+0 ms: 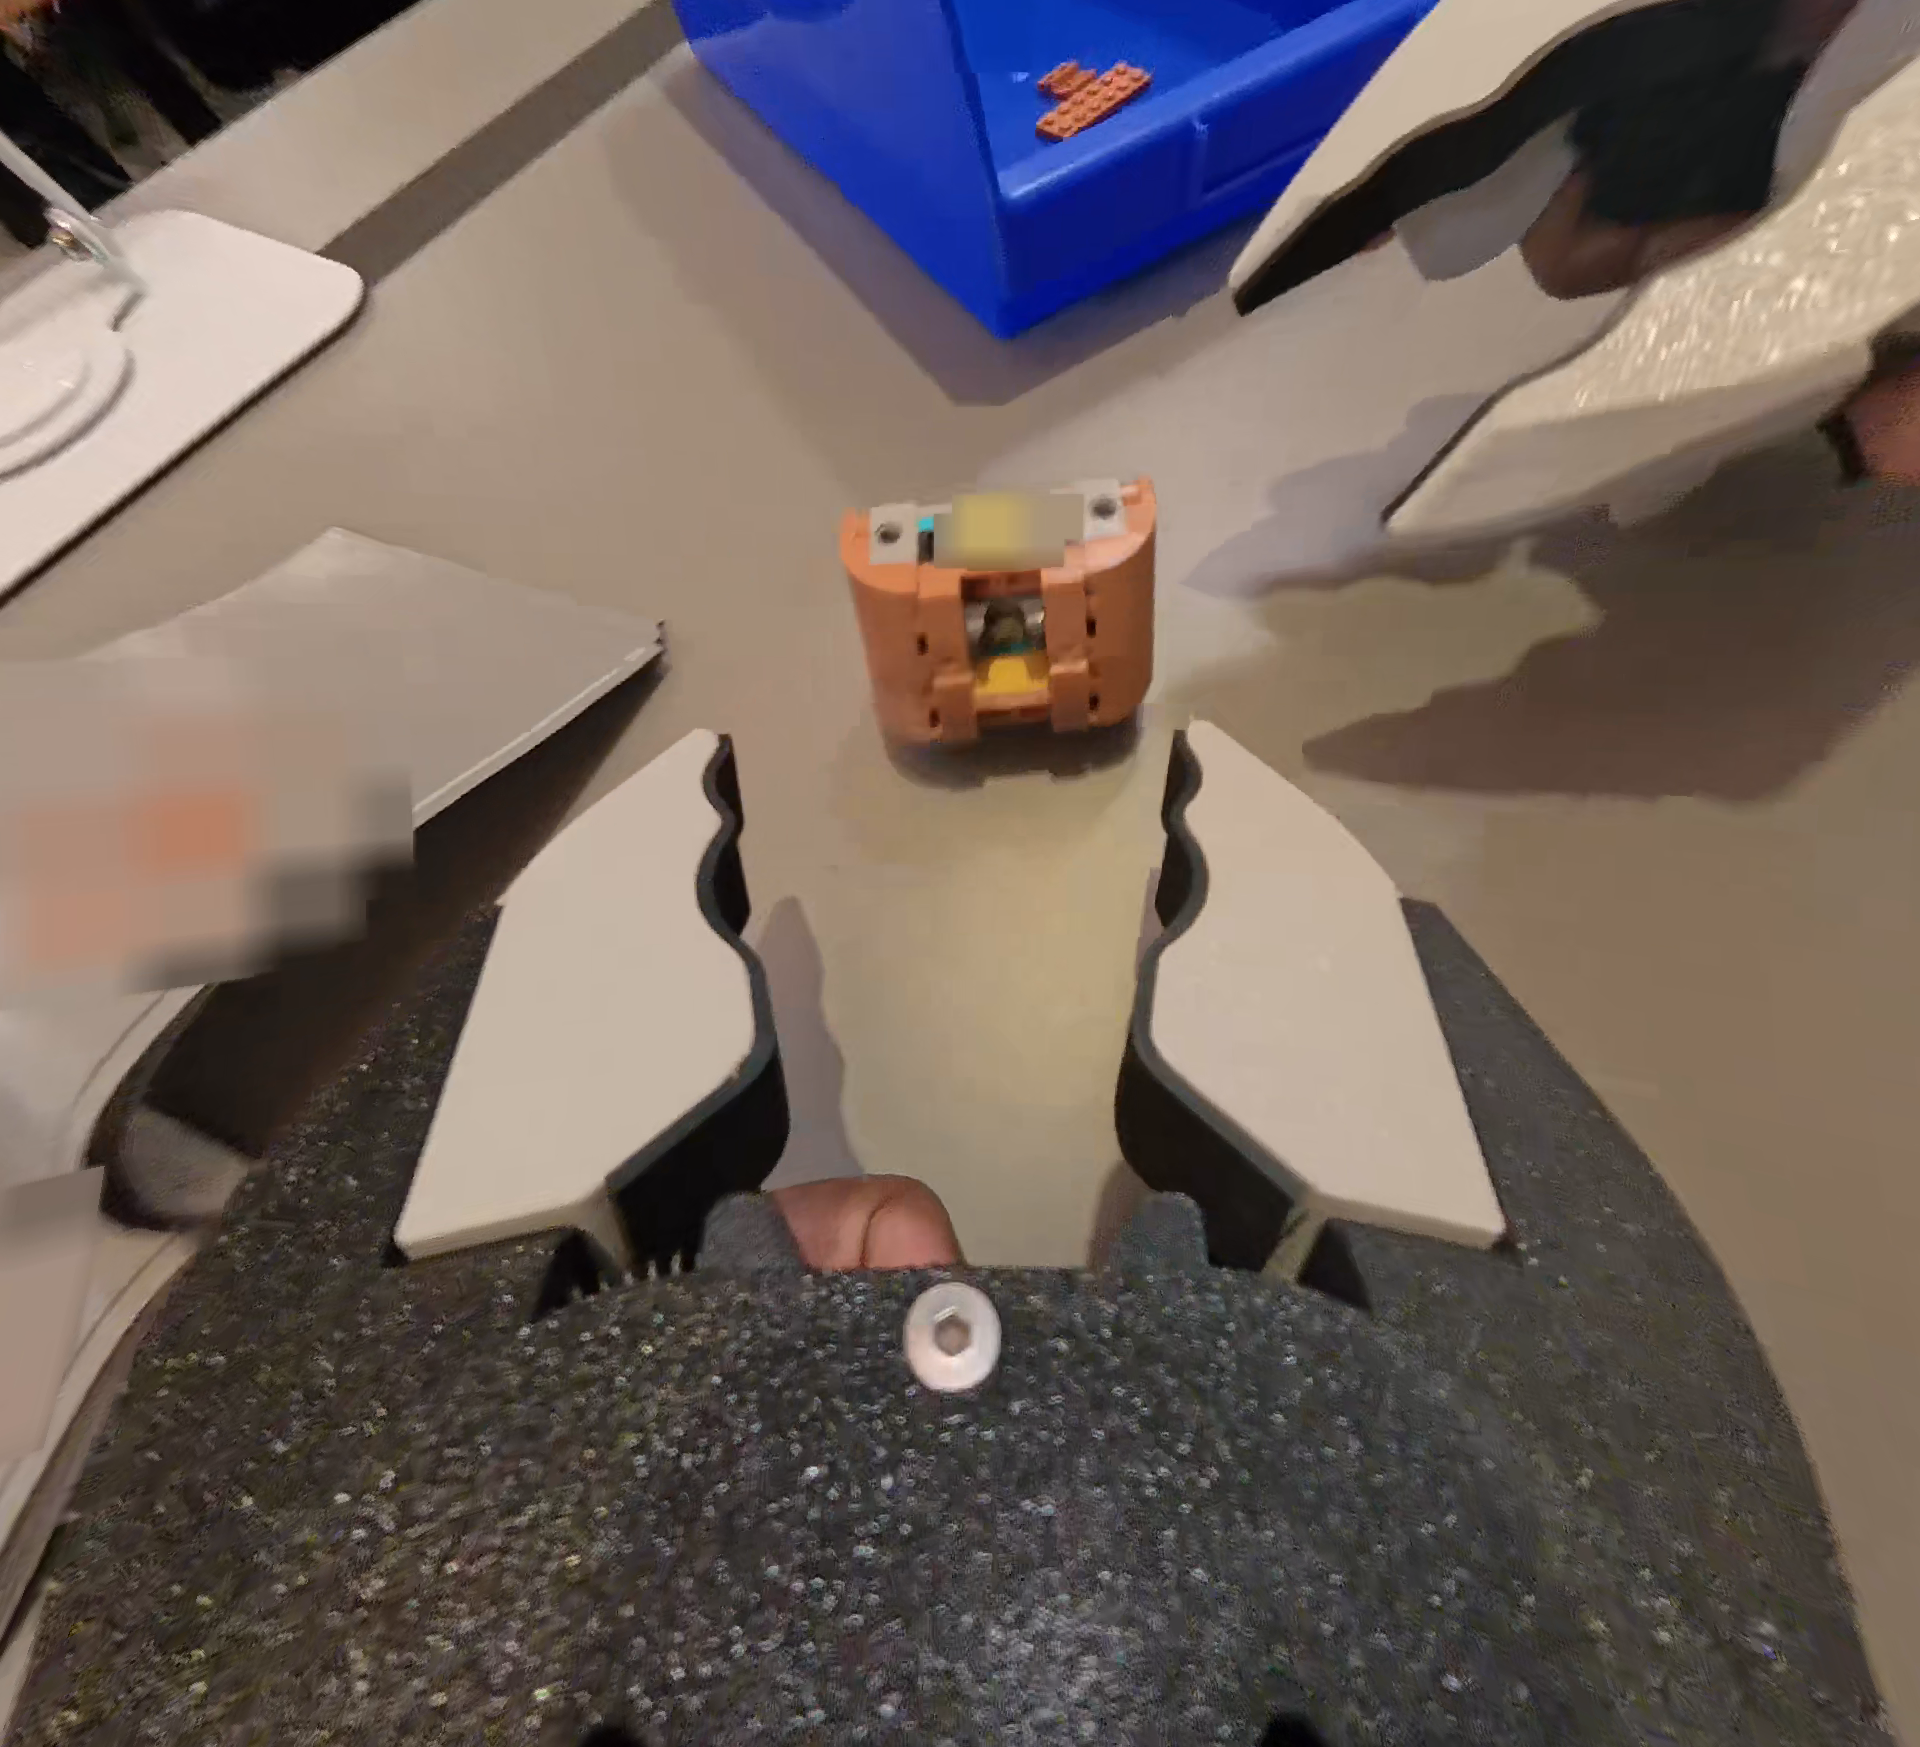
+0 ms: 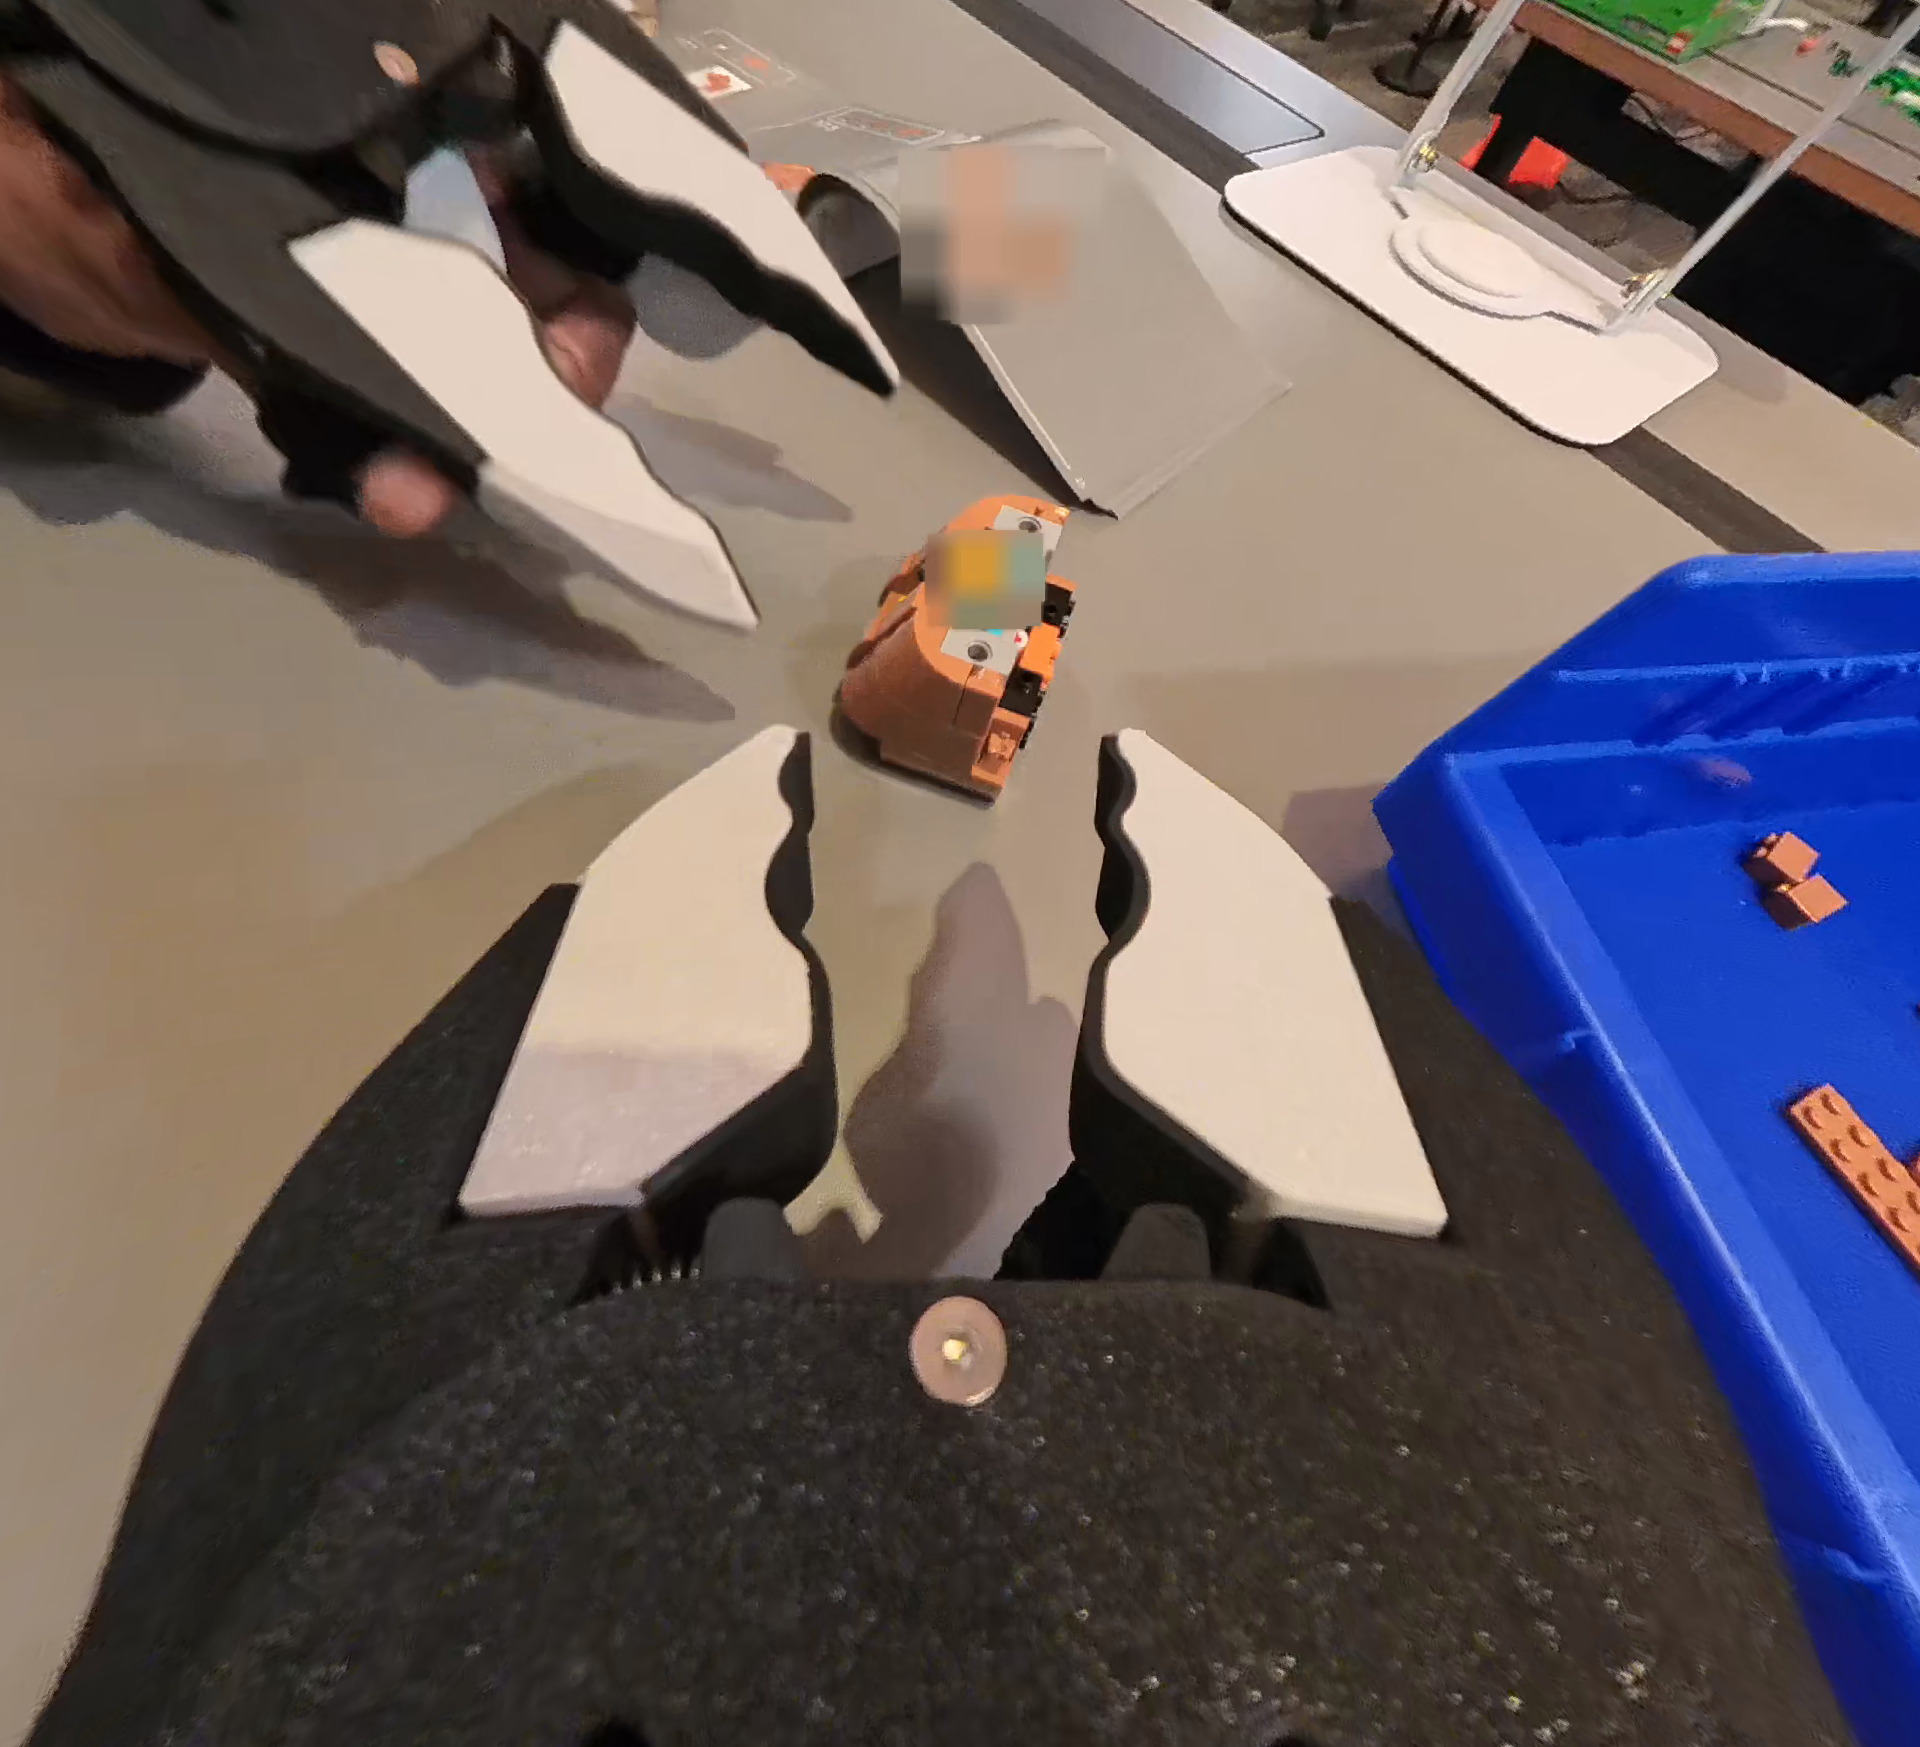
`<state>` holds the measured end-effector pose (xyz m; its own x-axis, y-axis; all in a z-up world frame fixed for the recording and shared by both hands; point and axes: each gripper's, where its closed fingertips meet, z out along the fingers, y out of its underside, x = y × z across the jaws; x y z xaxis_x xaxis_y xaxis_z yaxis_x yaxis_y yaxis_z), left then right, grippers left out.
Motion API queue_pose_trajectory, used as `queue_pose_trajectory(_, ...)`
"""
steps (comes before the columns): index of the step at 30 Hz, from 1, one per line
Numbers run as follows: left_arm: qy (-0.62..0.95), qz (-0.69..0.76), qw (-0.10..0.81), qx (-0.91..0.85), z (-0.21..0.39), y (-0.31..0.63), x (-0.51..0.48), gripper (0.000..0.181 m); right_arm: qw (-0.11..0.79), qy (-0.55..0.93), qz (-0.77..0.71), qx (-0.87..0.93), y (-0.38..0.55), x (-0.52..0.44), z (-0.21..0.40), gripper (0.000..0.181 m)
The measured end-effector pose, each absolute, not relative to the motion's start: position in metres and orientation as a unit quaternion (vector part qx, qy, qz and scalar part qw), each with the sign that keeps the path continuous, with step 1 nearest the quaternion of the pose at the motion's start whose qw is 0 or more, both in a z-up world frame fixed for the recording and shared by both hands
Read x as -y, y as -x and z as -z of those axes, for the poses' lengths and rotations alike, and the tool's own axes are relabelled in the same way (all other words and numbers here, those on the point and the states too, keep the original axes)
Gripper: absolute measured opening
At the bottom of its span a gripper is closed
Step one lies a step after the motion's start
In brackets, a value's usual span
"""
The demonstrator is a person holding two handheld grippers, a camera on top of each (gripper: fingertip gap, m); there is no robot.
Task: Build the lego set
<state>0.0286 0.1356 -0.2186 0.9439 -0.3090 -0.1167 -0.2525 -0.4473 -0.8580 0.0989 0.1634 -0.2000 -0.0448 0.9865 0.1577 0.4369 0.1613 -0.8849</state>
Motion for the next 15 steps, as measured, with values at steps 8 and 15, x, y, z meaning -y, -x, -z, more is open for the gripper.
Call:
queue_pose_trajectory(8, 0.839, -0.007, 0.526, -0.136, 0.192, 0.042, -0.113, 0.074, 0.395, 0.508, -0.442, 0.625, -0.076, -0.101, 0.191, 0.047)
queue_pose_trajectory(15, 0.784, 0.0, 0.612, -0.108, 0.166, 0.067, -0.154, 0.07, 0.385, 0.501, -0.457, 0.626, -0.015, -0.036, 0.193, 0.018)
